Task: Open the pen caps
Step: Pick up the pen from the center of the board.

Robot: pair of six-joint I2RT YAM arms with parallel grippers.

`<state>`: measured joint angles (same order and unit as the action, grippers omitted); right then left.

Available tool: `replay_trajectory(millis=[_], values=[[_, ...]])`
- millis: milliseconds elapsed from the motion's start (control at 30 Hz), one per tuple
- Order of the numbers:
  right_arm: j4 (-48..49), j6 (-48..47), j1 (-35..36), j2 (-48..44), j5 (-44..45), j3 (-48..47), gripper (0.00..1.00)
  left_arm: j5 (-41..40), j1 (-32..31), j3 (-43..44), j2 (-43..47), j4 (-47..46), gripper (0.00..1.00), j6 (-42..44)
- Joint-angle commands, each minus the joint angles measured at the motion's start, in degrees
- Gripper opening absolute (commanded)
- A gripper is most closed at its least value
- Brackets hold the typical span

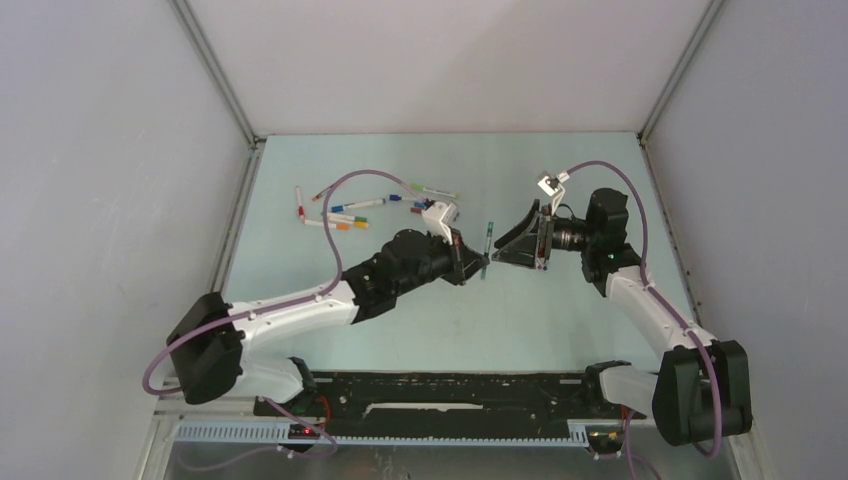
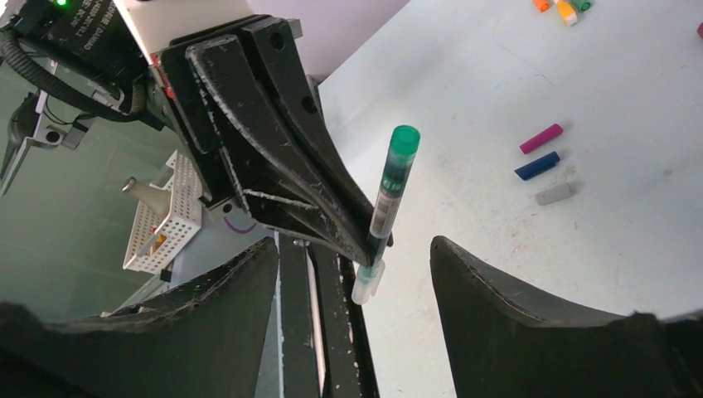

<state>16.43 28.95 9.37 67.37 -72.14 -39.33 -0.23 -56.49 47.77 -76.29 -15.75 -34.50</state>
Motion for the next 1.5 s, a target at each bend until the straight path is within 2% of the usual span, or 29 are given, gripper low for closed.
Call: replay_trajectory(millis=[0,233,433,533,633,700,733,767,900,967,1000,1200,1467], values=[[1.1,-0.8,0.0,0.2,0.8,0.0,0.69,-1.7,-1.4,4.4,-1.0,-2.5,0.00,0.0],[1.9,-0.3,0.6,0.5,0.5,0.0,0.63,-1.4,-2.6,6.0,-3.0,-2.8,0.00,-0.3],[3.8,1.1,0.4,0.9,-0.1,0.0,0.49,-1.4,-3.3,6.9,-4.1,-2.9,0.00,-0.3],[4.4,1.3,0.6,1.3,-0.7,0.0,0.33,-1.3,-3.5,7.3,-4.5,-2.7,0.00,-0.3],[5.6,1.7,0.6,1.5,-1.9,0.0,0.01,-1.2,-3.6,7.4,-4.5,-2.7,0.00,-0.3],[5.6,1.6,0.5,1.2,-2.3,0.0,0.00,-1.1,-3.6,7.3,-4.4,-2.7,0.02,-0.5],[5.7,1.6,0.4,1.0,-2.6,0.0,0.00,-0.9,-3.6,7.2,-4.2,-2.7,0.06,-0.6],[5.9,1.8,0.2,0.9,-2.9,0.0,0.00,-0.6,-3.6,6.9,-4.0,-2.6,0.13,-0.8],[6.5,3.0,-1.1,0.2,-3.4,0.0,0.00,-0.2,-3.5,3.5,-1.8,-5.1,0.55,-1.0],[6.4,3.5,-1.7,0.0,-3.4,0.0,0.00,-0.5,-3.5,1.3,-0.4,-6.7,0.70,-1.1],[6.4,3.6,-1.8,0.0,-3.4,0.0,0.00,-0.6,-3.5,0.5,0.3,-7.4,0.74,-1.1],[5.5,3.8,-2.2,-0.1,-2.4,-0.1,0.00,1.0,-3.5,0.5,-1.5,-5.8,0.75,-2.6],[2.4,4.3,-3.8,-0.5,2.3,-0.1,0.00,1.3,-3.9,3.3,-5.7,-2.4,0.64,-5.1]])
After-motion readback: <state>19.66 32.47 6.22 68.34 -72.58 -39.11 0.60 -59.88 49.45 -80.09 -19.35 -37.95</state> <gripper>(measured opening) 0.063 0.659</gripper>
